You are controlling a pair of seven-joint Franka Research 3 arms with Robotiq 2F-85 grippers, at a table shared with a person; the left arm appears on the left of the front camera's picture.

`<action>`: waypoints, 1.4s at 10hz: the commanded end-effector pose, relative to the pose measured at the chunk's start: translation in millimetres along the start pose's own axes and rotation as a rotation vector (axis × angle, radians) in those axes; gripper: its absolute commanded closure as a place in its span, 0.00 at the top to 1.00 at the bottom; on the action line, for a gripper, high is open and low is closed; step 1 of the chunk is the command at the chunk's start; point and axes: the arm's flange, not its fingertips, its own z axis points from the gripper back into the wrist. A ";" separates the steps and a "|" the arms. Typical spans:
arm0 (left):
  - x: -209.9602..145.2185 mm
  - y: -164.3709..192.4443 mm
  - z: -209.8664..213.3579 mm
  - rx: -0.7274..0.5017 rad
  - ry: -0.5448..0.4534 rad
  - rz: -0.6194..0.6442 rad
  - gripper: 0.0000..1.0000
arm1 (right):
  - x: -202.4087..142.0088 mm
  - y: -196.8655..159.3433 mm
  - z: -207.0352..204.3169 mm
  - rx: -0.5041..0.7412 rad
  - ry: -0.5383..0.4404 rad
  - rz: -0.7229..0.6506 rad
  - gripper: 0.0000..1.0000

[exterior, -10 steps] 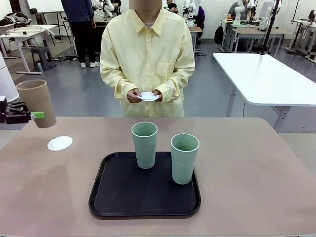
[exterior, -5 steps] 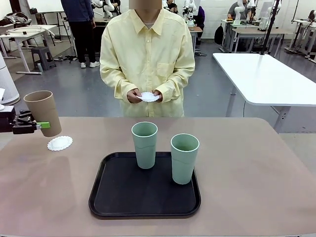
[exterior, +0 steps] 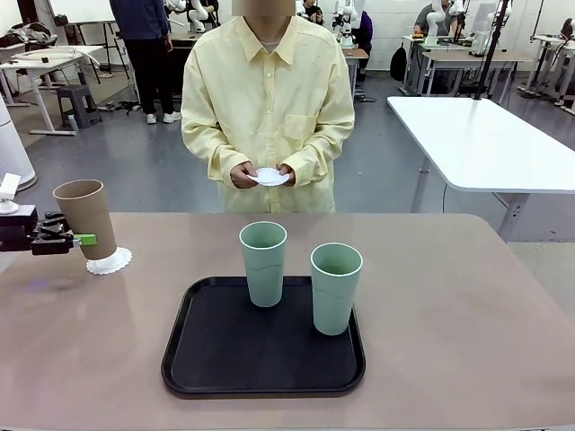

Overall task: Place coasters on the table and set cups on them.
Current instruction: Pick up one Reusable plastic cup and place it on a coaster set by the human.

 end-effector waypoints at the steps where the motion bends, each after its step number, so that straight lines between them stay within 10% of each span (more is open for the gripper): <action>1: -6.6 7.8 -2.9 -0.006 -0.027 -0.022 0.83 | 0.7 0.5 1.1 0.012 -0.012 0.012 1.00; 14: -42.5 12.2 -15.7 -0.058 -0.031 -0.010 0.83 | 0.7 0.5 1.1 0.012 -0.012 0.012 1.00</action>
